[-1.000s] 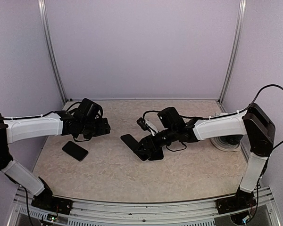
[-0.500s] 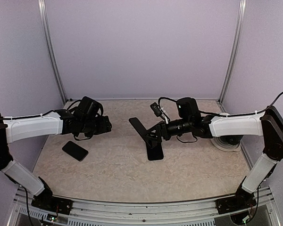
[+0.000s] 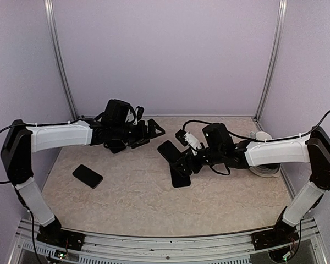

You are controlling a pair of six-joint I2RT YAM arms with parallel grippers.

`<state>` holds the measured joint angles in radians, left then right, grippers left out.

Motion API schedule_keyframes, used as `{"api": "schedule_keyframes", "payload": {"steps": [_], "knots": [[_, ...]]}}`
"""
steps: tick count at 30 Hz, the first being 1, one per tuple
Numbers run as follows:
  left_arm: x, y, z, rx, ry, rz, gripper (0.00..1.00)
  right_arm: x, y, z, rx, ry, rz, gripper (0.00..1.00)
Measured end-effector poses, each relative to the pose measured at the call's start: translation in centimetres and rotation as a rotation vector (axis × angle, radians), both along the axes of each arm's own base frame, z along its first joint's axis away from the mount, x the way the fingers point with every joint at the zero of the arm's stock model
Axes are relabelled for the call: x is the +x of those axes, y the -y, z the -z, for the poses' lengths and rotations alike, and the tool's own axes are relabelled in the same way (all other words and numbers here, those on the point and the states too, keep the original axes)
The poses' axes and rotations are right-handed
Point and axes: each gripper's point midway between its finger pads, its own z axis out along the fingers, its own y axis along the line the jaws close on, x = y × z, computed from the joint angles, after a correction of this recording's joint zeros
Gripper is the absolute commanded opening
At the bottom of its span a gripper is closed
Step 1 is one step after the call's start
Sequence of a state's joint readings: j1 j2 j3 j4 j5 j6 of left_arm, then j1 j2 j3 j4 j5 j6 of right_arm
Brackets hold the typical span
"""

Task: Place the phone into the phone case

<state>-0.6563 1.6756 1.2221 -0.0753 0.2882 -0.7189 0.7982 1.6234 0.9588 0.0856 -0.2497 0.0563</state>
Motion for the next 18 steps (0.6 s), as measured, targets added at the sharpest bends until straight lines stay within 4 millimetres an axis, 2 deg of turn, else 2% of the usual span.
{"api": "schedule_keyframes", "payload": {"steps": [3, 5, 7, 10, 14, 18], "knots": [[0.3, 1.8, 3.5, -0.004, -0.082, 0.056, 0.93, 0.3, -0.1, 0.0, -0.025, 0.073, -0.013, 0.48], [0.2, 2.1, 5.5, 0.006, -0.127, 0.072, 0.87, 0.4, 0.0, 0.1, -0.036, 0.108, -0.018, 0.48], [0.0, 2.3, 6.5, -0.002, -0.163, 0.087, 0.82, 0.3, 0.3, 0.7, -0.054, 0.123, -0.027, 0.48], [-0.5, 2.7, 6.4, -0.033, -0.183, 0.111, 0.8, 0.0, 0.6, 1.4, -0.076, 0.135, -0.042, 0.48], [-0.8, 3.3, 5.8, -0.07, -0.174, 0.14, 0.74, 0.3, 0.5, 1.1, -0.078, 0.168, -0.05, 0.48], [-1.7, 3.4, 6.6, -0.075, -0.198, 0.158, 0.67, 0.5, 0.3, 1.0, -0.077, 0.188, -0.055, 0.48]]}}
